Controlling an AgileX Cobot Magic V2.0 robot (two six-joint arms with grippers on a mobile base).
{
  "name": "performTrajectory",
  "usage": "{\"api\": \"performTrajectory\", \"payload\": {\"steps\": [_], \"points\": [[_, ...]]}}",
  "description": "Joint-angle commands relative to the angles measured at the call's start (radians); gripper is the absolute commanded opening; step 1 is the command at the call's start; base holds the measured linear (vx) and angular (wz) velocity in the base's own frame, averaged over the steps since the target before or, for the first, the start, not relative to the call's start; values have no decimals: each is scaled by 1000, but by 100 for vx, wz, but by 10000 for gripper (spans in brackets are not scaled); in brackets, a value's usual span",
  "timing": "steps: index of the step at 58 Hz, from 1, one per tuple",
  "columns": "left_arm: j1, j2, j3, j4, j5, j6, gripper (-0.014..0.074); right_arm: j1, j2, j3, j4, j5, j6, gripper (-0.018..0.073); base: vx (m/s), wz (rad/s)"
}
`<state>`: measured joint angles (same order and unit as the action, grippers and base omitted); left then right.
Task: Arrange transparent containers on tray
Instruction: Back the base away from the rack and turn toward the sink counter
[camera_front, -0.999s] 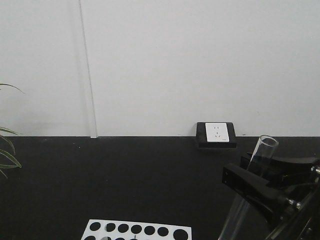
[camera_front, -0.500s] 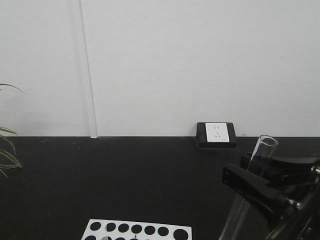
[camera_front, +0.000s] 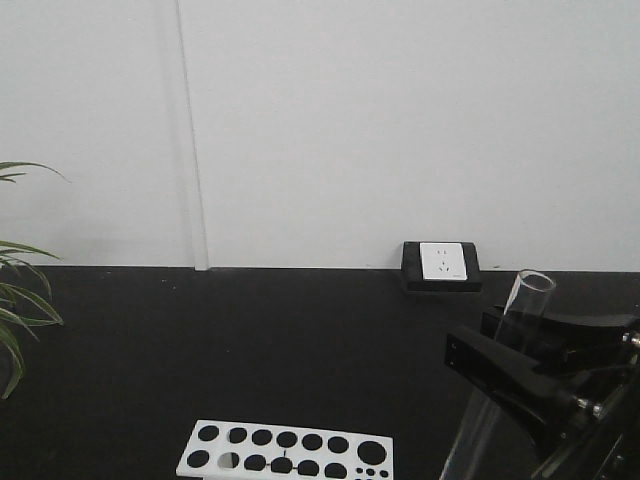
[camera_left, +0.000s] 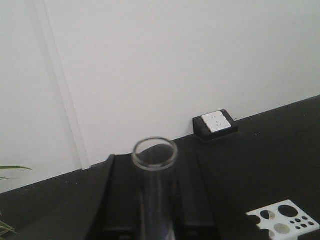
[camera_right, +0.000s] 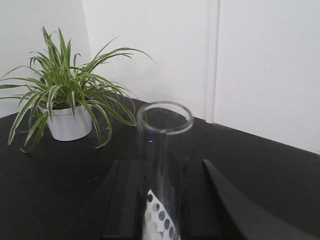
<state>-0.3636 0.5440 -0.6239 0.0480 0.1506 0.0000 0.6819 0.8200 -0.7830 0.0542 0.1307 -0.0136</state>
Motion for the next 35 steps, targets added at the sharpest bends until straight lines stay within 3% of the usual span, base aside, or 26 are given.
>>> {"api": "performTrajectory", "payload": {"steps": [1, 35], "points": [[-6, -1, -29, -6, -82, -6, 83, -3, -9, -30, -5, -93, -6, 62, -9, 5], [-6, -1, -29, -6, -82, -6, 83, -3, -9, -30, -5, -93, -6, 62, -18, 6]]}}
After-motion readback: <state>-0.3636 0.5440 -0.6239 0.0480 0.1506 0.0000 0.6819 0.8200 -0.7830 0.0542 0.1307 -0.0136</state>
